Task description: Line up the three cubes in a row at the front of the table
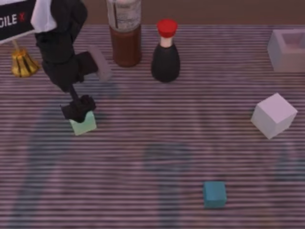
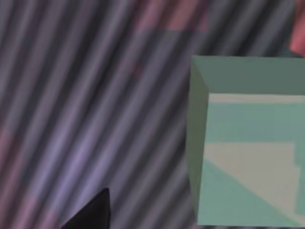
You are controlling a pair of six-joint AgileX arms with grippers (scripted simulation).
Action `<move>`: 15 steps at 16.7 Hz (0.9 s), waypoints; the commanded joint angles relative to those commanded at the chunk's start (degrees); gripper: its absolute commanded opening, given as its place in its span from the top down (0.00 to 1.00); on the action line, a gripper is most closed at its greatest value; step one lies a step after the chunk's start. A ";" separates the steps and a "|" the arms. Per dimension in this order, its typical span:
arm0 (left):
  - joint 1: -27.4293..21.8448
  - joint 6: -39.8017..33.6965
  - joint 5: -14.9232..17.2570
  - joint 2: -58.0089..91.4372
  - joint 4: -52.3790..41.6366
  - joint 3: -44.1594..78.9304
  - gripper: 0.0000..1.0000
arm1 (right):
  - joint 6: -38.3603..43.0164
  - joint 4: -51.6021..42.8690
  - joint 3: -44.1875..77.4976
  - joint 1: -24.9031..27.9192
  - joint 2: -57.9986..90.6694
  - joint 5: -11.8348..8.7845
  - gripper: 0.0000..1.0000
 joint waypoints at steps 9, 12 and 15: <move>-0.03 0.05 0.05 5.17 12.38 -7.05 0.00 | 0.00 0.00 0.00 0.00 0.00 0.00 0.00; -0.03 0.05 0.05 5.17 12.38 -7.05 0.15 | 0.00 0.00 0.00 0.00 0.00 0.00 0.00; -0.03 0.05 0.05 5.17 12.38 -7.05 0.38 | 0.00 0.00 0.00 0.00 0.00 0.00 0.00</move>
